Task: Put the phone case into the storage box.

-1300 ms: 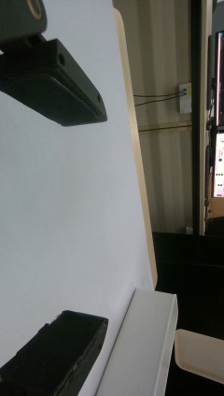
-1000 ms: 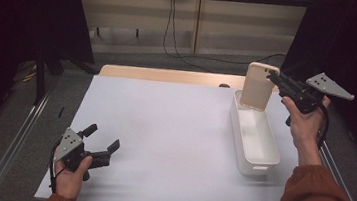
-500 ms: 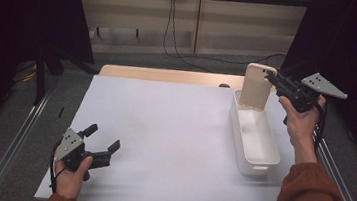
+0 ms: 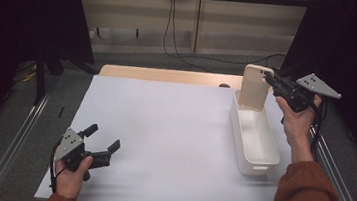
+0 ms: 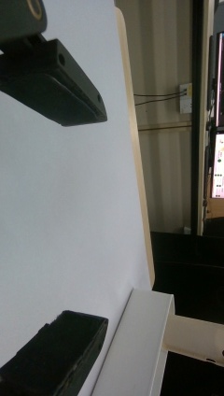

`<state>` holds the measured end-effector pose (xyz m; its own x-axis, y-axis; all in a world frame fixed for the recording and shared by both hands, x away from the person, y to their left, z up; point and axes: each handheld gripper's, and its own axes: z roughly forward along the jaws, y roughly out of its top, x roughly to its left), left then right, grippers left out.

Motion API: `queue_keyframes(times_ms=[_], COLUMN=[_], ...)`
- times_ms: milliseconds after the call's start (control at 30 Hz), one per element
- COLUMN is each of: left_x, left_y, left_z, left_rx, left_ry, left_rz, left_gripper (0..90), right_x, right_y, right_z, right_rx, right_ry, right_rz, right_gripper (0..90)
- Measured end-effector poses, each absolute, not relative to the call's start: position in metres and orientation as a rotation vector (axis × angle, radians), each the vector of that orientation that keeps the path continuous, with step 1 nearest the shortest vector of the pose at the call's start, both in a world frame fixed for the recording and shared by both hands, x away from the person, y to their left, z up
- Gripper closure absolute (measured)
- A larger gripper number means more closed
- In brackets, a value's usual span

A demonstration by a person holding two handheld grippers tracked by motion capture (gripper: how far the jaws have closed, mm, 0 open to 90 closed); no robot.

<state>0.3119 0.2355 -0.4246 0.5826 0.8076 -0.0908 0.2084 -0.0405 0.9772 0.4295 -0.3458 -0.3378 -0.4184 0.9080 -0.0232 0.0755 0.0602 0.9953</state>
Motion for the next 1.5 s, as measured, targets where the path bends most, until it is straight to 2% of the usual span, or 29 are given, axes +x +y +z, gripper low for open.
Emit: queue_keyframes(times_ms=[1500], left_x=[0.313], left_y=[0.236], left_z=[-0.425], left_rx=[1.598], left_ry=[0.877], left_rz=[0.618], left_gripper=[3.7], right_x=[0.459], right_y=[-0.346], right_z=[-0.378], right_rx=[1.078], right_ry=[1.614], right_rz=[1.413], right_gripper=[81.5])
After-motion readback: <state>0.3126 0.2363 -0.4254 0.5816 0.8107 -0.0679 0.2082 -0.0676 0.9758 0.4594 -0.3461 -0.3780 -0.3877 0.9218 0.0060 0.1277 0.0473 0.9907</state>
